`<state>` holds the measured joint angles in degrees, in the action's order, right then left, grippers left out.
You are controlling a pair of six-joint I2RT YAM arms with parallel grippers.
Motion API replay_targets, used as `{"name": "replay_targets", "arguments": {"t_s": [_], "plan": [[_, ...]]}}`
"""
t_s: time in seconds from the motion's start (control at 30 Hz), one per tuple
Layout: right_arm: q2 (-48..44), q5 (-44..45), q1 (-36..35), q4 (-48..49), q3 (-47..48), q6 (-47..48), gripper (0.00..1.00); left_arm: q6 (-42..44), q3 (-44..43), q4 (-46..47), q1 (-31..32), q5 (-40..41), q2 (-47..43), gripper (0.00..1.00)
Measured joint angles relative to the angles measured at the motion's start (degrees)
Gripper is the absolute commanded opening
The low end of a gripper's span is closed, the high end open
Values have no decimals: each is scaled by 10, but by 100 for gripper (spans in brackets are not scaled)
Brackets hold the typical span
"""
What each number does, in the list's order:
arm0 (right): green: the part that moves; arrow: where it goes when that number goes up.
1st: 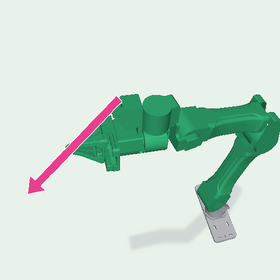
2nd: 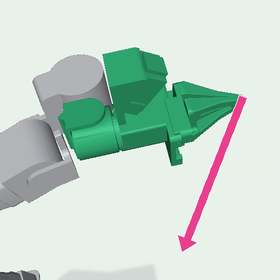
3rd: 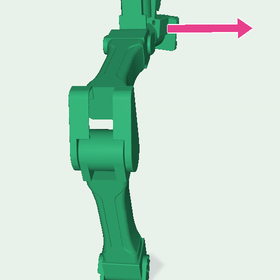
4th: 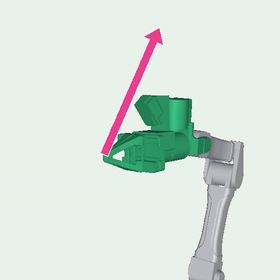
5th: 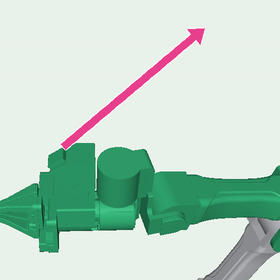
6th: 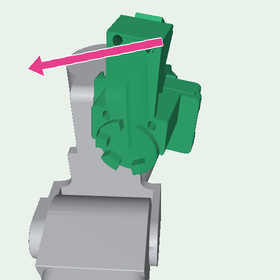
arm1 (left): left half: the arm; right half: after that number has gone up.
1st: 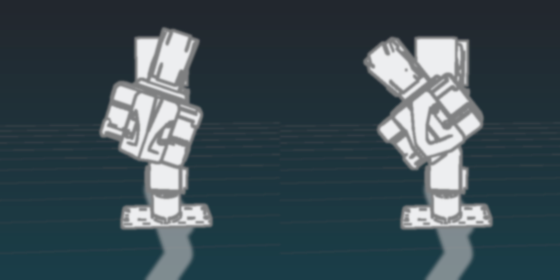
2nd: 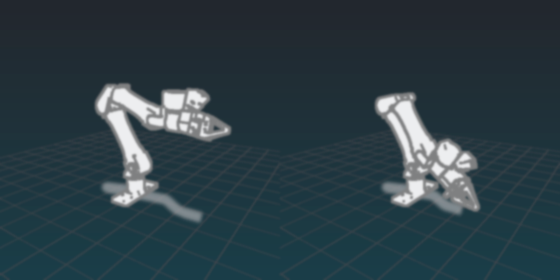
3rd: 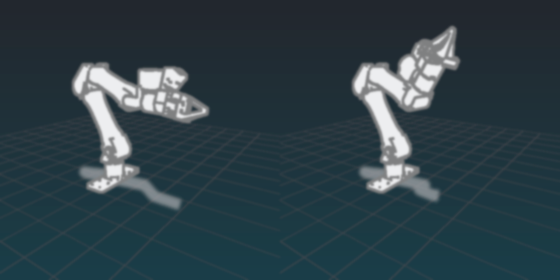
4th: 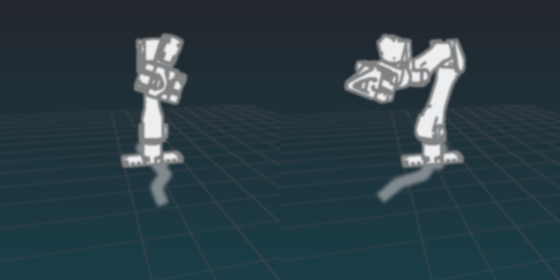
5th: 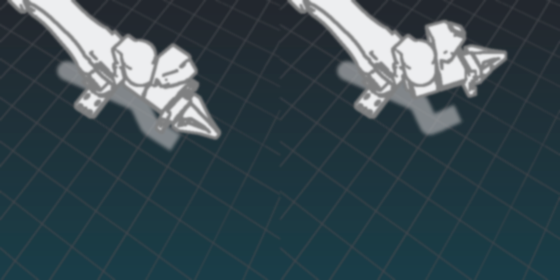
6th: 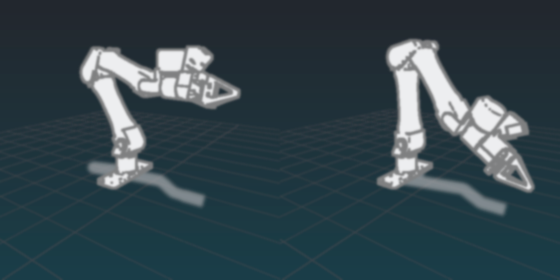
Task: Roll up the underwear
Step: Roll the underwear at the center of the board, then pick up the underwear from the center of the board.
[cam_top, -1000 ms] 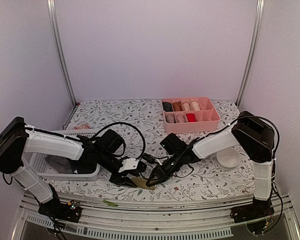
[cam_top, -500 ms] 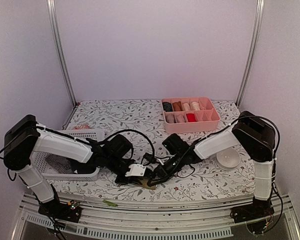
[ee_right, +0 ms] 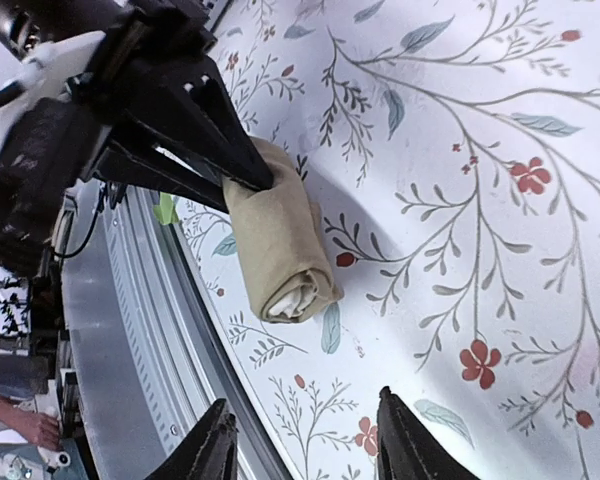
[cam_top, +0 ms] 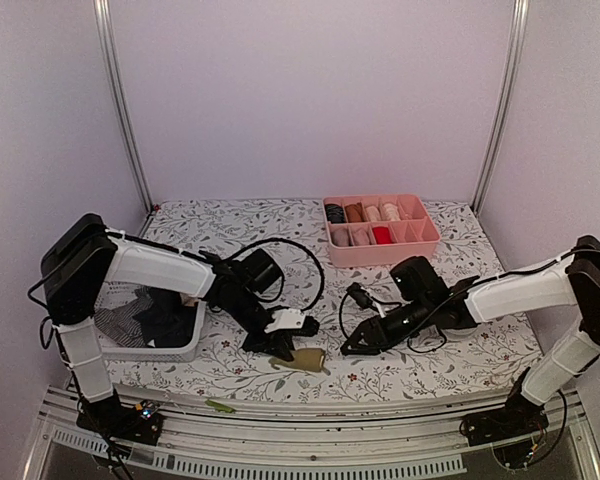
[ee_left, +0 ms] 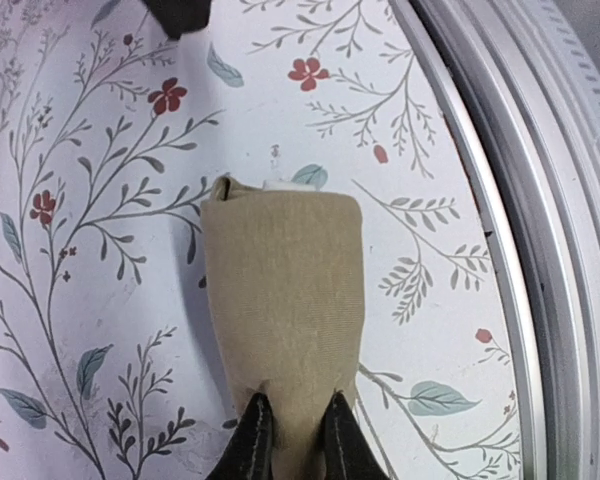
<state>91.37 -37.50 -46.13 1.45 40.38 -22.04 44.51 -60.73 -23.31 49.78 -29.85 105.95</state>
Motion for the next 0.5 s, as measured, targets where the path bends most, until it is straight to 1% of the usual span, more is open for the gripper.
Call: {"name": "replay_targets", "arguments": {"t_s": [0.07,0.13,0.27,0.4,0.5], "plan": [[-37,29,0,-3,-11,3,49,0,-30,-34,-14,-19,22,0],[-52,49,-2,-10,-11,7,49,0,-48,-57,-21,-34,35,1],[-70,116,-19,-40,-10,26,53,3,-67,-86,-23,-44,48,0],[-128,210,-94,-53,-10,61,60,9,-96,-120,-26,-62,72,0],[-147,276,-159,-53,-2,100,61,10,-114,-143,-31,-78,89,0]]}}
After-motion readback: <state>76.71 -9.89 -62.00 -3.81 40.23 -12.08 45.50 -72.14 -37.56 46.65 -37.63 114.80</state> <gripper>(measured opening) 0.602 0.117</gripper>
